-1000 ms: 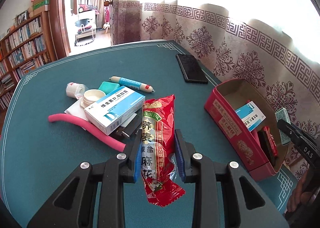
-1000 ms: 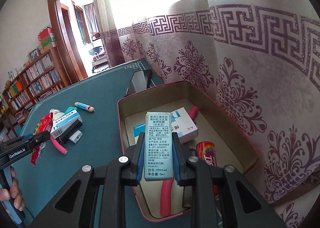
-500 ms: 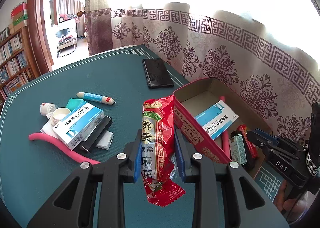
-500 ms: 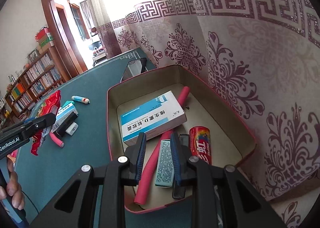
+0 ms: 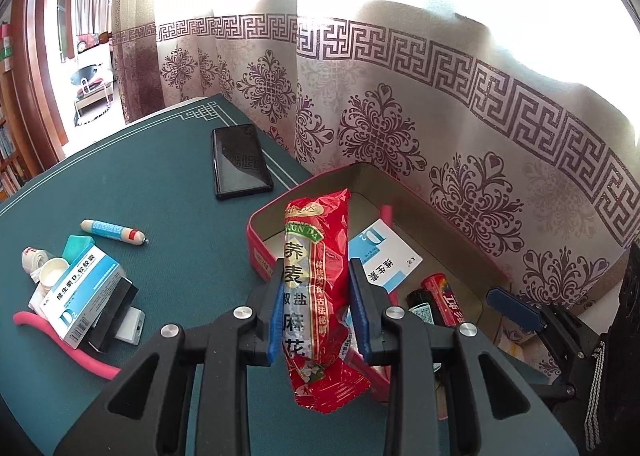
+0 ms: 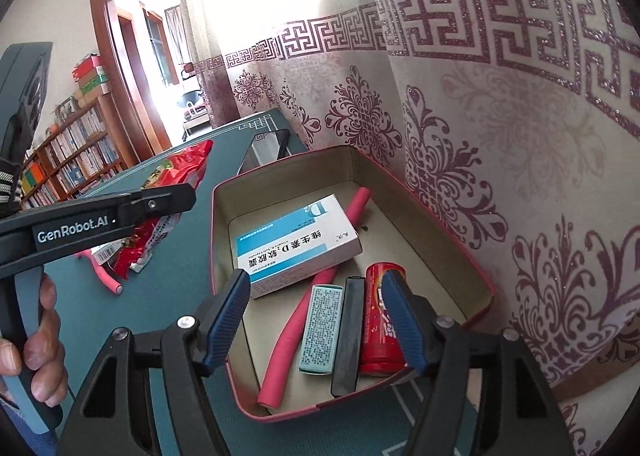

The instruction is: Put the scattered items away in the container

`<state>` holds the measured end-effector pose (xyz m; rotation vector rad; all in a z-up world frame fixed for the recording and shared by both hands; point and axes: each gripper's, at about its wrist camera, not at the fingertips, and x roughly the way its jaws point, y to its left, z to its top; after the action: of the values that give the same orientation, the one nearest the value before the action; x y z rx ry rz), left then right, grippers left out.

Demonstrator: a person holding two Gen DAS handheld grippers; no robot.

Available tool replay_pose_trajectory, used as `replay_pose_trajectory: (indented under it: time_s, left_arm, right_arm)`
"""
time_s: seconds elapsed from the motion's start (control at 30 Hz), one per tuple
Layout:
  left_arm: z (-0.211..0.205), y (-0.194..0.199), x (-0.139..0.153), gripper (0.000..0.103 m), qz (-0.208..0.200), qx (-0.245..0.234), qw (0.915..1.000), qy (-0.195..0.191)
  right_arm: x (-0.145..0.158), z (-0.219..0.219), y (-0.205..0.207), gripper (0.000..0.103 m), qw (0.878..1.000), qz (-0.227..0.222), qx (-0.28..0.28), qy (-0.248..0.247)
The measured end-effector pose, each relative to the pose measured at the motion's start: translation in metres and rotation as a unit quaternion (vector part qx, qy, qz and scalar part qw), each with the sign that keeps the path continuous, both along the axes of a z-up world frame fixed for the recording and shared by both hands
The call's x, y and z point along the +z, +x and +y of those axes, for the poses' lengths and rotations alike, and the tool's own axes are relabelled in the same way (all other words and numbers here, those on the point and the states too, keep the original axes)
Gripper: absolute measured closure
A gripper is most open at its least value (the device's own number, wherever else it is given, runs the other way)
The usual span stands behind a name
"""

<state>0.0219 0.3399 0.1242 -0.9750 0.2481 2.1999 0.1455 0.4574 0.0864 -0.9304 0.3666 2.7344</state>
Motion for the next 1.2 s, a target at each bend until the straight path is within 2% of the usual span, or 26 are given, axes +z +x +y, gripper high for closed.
replay_pose_trajectory:
  time_s: [0.2, 0.3, 0.37, 0.43, 0.7, 0.77, 0.83, 0.9, 1.2]
  left_arm:
    - [0.026, -0.005, -0.002, 0.072, -0.004, -0.017, 0.9998, -0.005]
    - [0.034, -0.009, -0.002, 0.070, -0.014, -0.021, 0.9997, 0.008]
    - [0.037, -0.011, -0.002, 0.065, -0.016, -0.022, 0.9996, 0.011]
    - [0.037, -0.012, 0.000, 0.052, -0.014, -0.019, 0.9997, 0.011]
    - [0.006, -0.017, 0.005, 0.051, -0.003, 0.015, 0.9997, 0.019]
    - [-0.003, -0.020, 0.004, 0.047, -0.006, 0.026, 0.9995, 0.018]
    - [-0.012, -0.023, 0.002, 0.036, -0.012, 0.039, 0.9990, 0.019]
    - [-0.022, -0.027, -0.001, 0.034, -0.019, 0.053, 0.9982, 0.019]
    - [-0.069, -0.048, -0.015, 0.033, -0.031, 0.110, 0.9934, 0.004]
  right_arm:
    - [0.001, 0.000, 0.001, 0.027, 1.000, 0.001, 0.000, 0.001]
    - [0.000, 0.000, 0.000, 0.027, 1.000, -0.001, 0.001, -0.002]
    - [-0.001, -0.001, -0.001, 0.027, 1.000, -0.003, 0.002, -0.003]
    - [-0.001, -0.004, -0.002, 0.027, 1.000, -0.003, 0.005, -0.002]
    - [-0.001, -0.013, -0.005, 0.024, 1.000, -0.002, 0.012, 0.000]
    - [0.000, -0.017, -0.006, 0.024, 1.000, -0.002, 0.015, 0.001]
    - [0.000, -0.021, -0.007, 0.024, 1.000, -0.001, 0.019, 0.004]
    - [0.001, -0.025, -0.009, 0.024, 1.000, -0.001, 0.023, 0.007]
    - [0.005, -0.051, -0.021, 0.023, 0.998, 0.002, 0.054, 0.016]
